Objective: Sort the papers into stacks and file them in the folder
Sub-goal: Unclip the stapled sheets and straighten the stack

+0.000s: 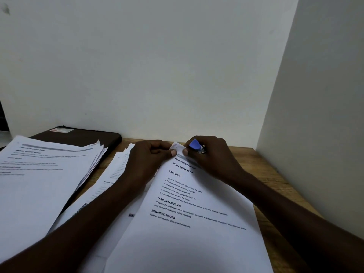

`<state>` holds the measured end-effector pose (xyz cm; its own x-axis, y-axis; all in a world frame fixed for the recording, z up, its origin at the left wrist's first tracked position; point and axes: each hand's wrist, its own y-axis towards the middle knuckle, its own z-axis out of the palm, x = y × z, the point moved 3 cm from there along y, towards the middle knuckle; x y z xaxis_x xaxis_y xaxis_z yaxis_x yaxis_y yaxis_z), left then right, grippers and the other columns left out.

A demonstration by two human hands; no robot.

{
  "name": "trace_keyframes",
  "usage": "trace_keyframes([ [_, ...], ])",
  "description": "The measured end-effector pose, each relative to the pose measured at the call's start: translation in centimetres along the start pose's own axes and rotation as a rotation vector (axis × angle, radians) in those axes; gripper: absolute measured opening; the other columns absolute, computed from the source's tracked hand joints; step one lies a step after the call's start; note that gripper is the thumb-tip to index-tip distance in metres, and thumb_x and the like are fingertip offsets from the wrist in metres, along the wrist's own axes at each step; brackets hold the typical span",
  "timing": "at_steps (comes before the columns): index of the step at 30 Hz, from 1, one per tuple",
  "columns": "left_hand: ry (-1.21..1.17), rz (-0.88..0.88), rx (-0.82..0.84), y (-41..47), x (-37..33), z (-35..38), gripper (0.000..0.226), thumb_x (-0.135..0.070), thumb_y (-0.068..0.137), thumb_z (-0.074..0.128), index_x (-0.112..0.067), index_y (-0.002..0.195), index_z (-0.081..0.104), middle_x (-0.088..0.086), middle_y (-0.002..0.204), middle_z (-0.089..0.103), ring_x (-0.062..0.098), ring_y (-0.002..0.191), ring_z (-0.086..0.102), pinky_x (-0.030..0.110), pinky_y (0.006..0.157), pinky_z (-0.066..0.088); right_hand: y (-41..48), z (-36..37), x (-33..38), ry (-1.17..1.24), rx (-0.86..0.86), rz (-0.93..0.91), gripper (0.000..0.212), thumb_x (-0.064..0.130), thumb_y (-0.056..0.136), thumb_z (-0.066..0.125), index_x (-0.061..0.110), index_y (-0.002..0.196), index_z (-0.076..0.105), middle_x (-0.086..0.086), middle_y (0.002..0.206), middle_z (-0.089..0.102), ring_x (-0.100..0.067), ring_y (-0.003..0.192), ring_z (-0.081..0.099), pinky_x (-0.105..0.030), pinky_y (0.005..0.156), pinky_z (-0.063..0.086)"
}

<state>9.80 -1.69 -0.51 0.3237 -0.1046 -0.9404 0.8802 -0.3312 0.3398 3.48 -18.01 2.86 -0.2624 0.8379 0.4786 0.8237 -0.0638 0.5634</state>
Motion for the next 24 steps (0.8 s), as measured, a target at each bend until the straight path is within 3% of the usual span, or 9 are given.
trace_keyframes([
  [8,0.018,-0.003,-0.008,-0.08,-0.22,0.08,0.009,-0.005,0.081,0.076,-0.014,0.079,0.075,0.007,0.077,0.076,0.016,0.071,0.070,0.031,0.072,0.050,-0.03,0.05,-0.13,-0.007,0.011,-0.004,0.008,0.023,0.085,0.068,0.016,0.082,0.069,0.003,0.074,0.067,-0.011,0.069,0.056,-0.022,0.061,0.037],
  [14,0.057,-0.011,-0.032,0.01,-0.19,-0.12,0.028,-0.006,0.079,0.078,-0.029,0.063,0.076,0.000,0.070,0.074,0.015,0.069,0.068,0.035,0.077,0.052,-0.12,0.12,-0.11,-0.005,0.040,0.003,0.008,0.025,0.086,0.067,0.018,0.082,0.068,0.003,0.075,0.068,-0.010,0.070,0.057,-0.026,0.064,0.040],
  [17,0.064,-0.022,-0.065,0.12,-0.01,-0.46,0.022,-0.007,0.078,0.079,-0.024,0.065,0.075,0.001,0.069,0.074,0.013,0.065,0.066,0.033,0.074,0.049,-0.13,0.07,-0.03,0.016,0.051,-0.008,0.013,0.034,0.087,0.068,0.023,0.094,0.069,0.009,0.087,0.070,-0.006,0.080,0.061,-0.018,0.070,0.042],
  [19,0.125,-0.001,-0.104,0.18,0.05,-0.76,0.019,-0.009,0.077,0.081,-0.023,0.066,0.074,-0.002,0.067,0.074,0.009,0.063,0.065,0.030,0.072,0.048,-0.14,-0.09,0.31,0.037,0.079,-0.016,0.024,0.031,0.092,0.063,0.024,0.114,0.062,0.011,0.094,0.066,-0.002,0.080,0.056,-0.009,0.069,0.039],
  [22,0.267,0.043,-0.146,0.17,-0.06,-0.82,0.015,-0.013,0.077,0.081,-0.023,0.070,0.073,-0.010,0.064,0.072,-0.003,0.059,0.062,0.023,0.066,0.044,-0.15,-0.25,0.47,0.081,0.172,-0.019,0.047,0.025,0.094,0.060,0.024,0.136,0.039,-0.002,0.096,0.065,-0.014,0.077,0.057,-0.025,0.071,0.040],
  [24,0.327,0.083,-0.156,0.15,-0.09,-0.77,0.016,-0.014,0.077,0.081,-0.024,0.070,0.072,-0.011,0.063,0.071,-0.006,0.059,0.060,0.020,0.064,0.042,-0.12,-0.38,0.15,0.061,0.200,-0.039,0.053,0.025,0.089,0.068,0.023,0.133,0.038,0.000,0.102,0.068,-0.016,0.083,0.061,-0.025,0.075,0.044],
])
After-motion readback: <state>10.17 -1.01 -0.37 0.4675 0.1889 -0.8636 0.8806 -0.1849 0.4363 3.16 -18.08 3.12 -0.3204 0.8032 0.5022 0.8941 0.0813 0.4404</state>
